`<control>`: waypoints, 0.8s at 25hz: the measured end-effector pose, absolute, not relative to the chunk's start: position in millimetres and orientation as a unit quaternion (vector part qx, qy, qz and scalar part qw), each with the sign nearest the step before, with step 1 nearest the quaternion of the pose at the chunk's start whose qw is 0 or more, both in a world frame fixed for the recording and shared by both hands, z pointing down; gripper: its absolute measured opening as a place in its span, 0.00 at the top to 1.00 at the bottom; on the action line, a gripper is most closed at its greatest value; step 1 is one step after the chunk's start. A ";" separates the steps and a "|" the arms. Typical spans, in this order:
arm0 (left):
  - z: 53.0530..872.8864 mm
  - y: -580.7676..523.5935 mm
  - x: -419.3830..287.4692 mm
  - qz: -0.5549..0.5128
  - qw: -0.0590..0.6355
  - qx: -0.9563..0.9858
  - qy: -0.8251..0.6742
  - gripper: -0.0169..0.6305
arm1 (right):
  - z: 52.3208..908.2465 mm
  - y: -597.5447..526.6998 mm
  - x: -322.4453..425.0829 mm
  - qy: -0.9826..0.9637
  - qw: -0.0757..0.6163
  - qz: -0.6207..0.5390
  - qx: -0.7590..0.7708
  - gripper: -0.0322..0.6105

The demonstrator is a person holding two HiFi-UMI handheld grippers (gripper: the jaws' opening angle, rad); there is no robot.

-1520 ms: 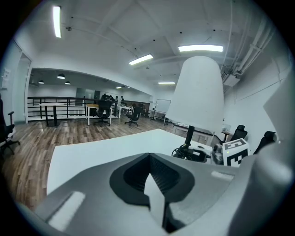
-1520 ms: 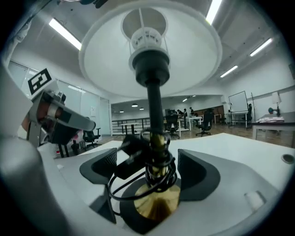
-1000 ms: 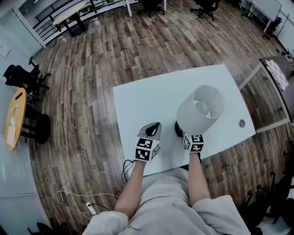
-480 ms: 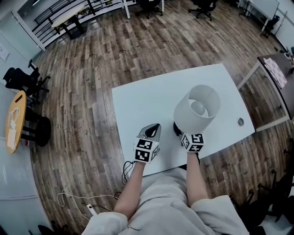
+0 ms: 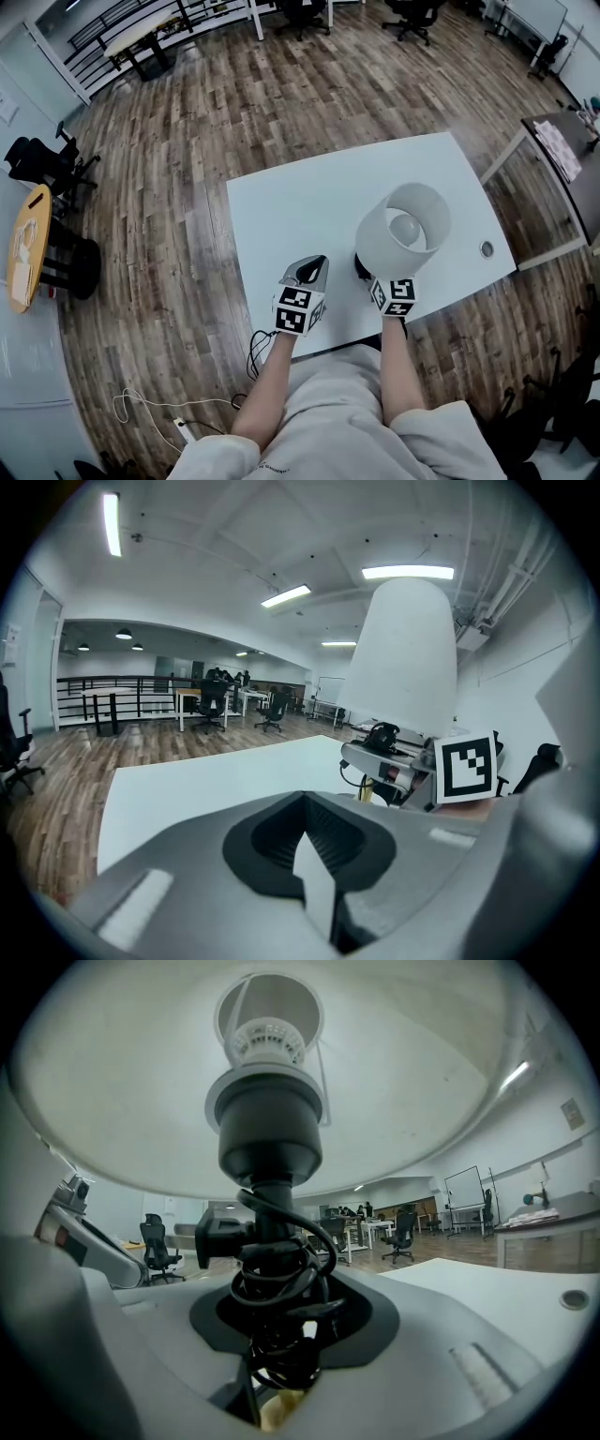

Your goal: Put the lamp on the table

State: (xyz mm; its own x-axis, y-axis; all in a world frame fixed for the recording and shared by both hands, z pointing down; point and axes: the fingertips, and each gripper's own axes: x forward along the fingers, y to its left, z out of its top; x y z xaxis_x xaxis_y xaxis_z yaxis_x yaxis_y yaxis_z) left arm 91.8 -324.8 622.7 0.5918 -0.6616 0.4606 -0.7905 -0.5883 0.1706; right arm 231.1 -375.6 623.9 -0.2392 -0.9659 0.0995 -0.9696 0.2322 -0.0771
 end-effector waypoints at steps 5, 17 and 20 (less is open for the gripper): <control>619.5 -319.1 88.0 0.179 0.183 0.873 -0.415 0.97 | 617.6 -373.1 233.5 -0.783 -0.002 0.063 0.619 0.70; 582.2 -294.8 80.8 0.174 0.171 0.883 -0.401 0.97 | 558.4 -355.9 214.7 -0.791 -0.002 0.037 0.611 0.70; 564.2 -284.2 72.7 0.169 0.171 0.887 -0.395 0.97 | 547.1 -339.6 208.2 -0.784 0.002 0.044 0.619 0.70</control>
